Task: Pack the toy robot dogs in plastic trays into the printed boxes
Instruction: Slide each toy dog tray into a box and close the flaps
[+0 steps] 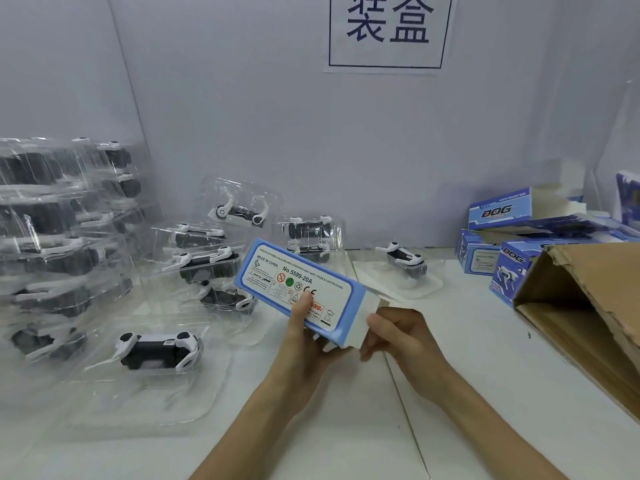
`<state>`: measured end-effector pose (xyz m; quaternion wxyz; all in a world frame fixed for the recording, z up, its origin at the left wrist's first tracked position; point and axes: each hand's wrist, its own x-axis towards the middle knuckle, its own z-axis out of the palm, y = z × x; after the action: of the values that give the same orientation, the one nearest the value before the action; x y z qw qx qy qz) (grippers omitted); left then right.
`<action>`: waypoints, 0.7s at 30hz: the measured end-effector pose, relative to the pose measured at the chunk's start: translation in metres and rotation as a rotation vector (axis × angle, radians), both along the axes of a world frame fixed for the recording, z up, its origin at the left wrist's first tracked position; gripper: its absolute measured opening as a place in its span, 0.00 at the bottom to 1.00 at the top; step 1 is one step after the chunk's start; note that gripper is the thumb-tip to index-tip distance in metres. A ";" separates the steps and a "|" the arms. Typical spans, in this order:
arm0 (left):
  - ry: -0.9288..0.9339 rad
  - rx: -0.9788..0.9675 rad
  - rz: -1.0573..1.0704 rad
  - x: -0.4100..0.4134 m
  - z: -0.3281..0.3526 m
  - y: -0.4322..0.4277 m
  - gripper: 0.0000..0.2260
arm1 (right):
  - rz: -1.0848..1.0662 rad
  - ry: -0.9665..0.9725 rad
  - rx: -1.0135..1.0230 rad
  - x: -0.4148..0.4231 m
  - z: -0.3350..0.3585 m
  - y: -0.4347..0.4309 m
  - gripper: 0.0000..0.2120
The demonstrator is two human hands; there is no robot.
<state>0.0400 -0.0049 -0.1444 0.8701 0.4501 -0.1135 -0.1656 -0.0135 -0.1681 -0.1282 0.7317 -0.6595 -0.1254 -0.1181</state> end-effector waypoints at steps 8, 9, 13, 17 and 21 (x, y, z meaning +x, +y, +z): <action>-0.206 0.178 0.302 -0.010 -0.005 -0.009 0.37 | -0.319 -0.059 -0.234 -0.001 -0.009 0.014 0.04; -0.250 0.199 0.350 -0.011 -0.004 -0.009 0.40 | -0.344 -0.058 -0.243 -0.001 -0.010 0.014 0.01; -0.407 0.241 0.559 -0.011 -0.003 -0.009 0.37 | -0.363 0.038 -0.241 0.004 -0.012 0.010 0.21; -0.503 0.378 0.652 -0.013 -0.008 -0.006 0.41 | -0.281 0.099 -0.264 0.002 -0.012 0.016 0.19; -0.550 0.517 0.691 -0.011 -0.011 -0.008 0.44 | -0.325 0.080 -0.318 0.001 -0.016 0.018 0.14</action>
<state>0.0287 -0.0127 -0.1552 0.6723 0.6887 -0.1384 0.2336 -0.0125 -0.1498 -0.1447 0.5944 -0.7822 -0.0056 -0.1868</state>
